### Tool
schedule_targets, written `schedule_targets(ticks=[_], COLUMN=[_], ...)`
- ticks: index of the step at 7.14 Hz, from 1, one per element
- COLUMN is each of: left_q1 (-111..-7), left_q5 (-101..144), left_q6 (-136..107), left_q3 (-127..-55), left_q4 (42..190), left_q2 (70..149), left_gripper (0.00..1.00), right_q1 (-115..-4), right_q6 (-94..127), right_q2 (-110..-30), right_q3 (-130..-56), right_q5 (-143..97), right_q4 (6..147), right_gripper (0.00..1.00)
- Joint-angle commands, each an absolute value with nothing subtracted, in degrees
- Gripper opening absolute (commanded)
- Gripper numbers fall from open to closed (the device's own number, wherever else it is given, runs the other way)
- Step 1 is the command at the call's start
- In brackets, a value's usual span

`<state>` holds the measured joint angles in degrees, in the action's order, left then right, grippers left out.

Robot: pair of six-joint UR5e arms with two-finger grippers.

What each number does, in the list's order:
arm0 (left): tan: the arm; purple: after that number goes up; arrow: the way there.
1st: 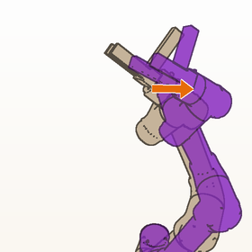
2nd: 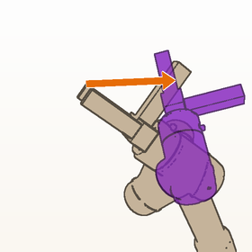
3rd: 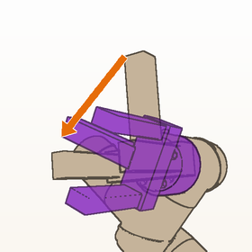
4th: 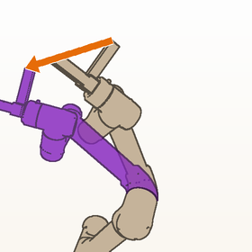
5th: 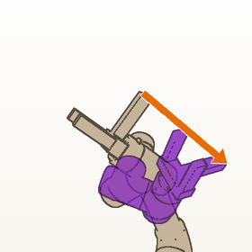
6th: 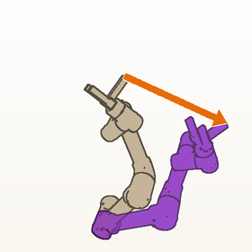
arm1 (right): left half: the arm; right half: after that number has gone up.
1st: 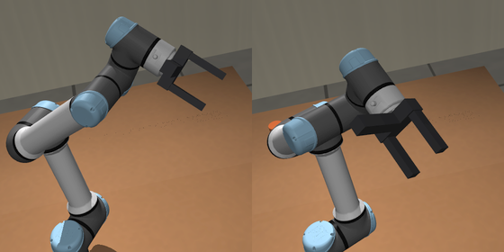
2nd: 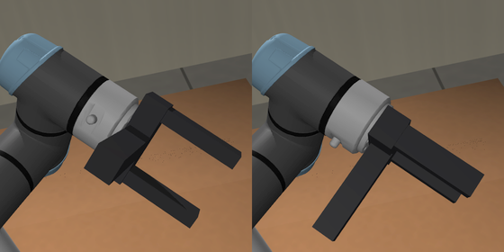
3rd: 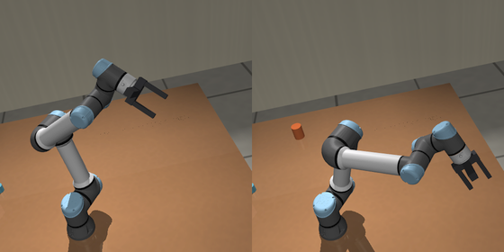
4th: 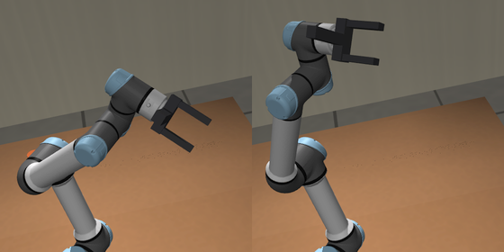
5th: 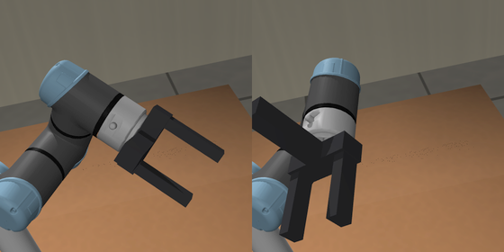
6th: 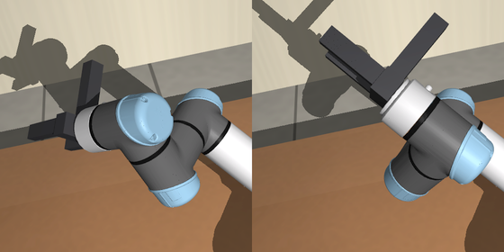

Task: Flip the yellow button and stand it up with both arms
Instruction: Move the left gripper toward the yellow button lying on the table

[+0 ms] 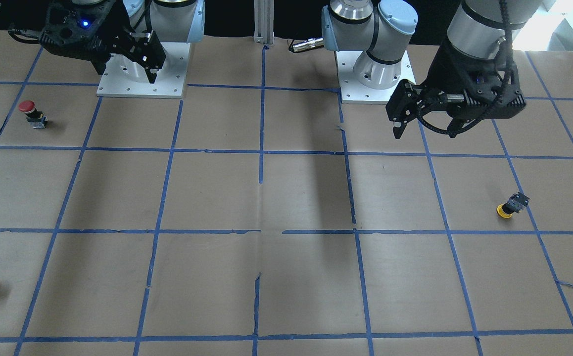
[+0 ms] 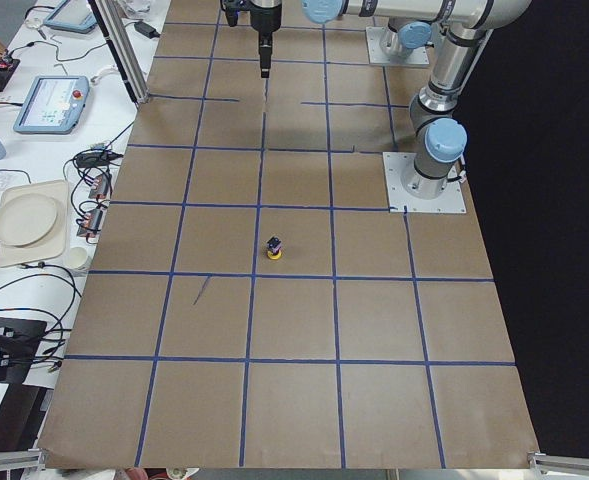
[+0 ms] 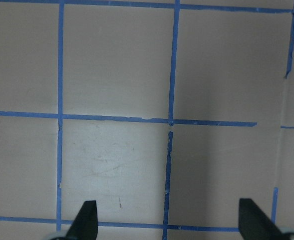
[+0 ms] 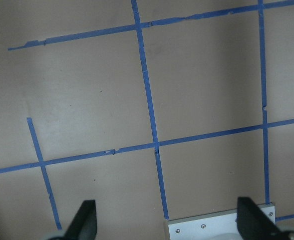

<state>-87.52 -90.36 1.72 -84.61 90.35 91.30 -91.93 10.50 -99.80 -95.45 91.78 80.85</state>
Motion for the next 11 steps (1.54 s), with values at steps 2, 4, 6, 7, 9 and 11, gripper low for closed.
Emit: schedule_targets(ticks=[2, 4, 6, 7, 9, 11], left_q1=[-88.3, -88.2, -87.2, -85.3, -75.0, -68.8], left_q5=[-90.3, -90.2, -90.8, -91.0, -90.3, -90.0], left_q6=[6.0, 6.1, 6.2, 7.4, 19.9, 33.0], left_q3=[-85.4, -86.0, -87.5, -88.7, -90.3, -90.9], left_q4=[90.4, 90.5, 90.8, 90.4, 90.3, 88.2], left_q2=[89.8, 89.8, 89.6, 89.6, 90.0, 92.8], left_gripper=[0.99, 1.00, 1.00, 1.00, 1.00, 1.00], right_q1=[-91.8, -91.8, -91.7, -91.2, -89.7, -88.9], right_q6=[10.3, 10.4, 10.7, 10.3, 10.2, 10.4], right_q2=[-99.8, -99.8, -99.8, -99.8, -99.8, -100.1], right_q3=[-95.7, -95.8, -95.6, -95.5, -95.1, -95.6], right_q5=[91.8, 91.8, 91.8, 91.1, 89.5, 89.6], right_q4=[80.8, 80.5, 80.6, 80.6, 80.8, 80.2], right_gripper=[1.00, 1.00, 1.00, 1.00, 1.00, 1.00])
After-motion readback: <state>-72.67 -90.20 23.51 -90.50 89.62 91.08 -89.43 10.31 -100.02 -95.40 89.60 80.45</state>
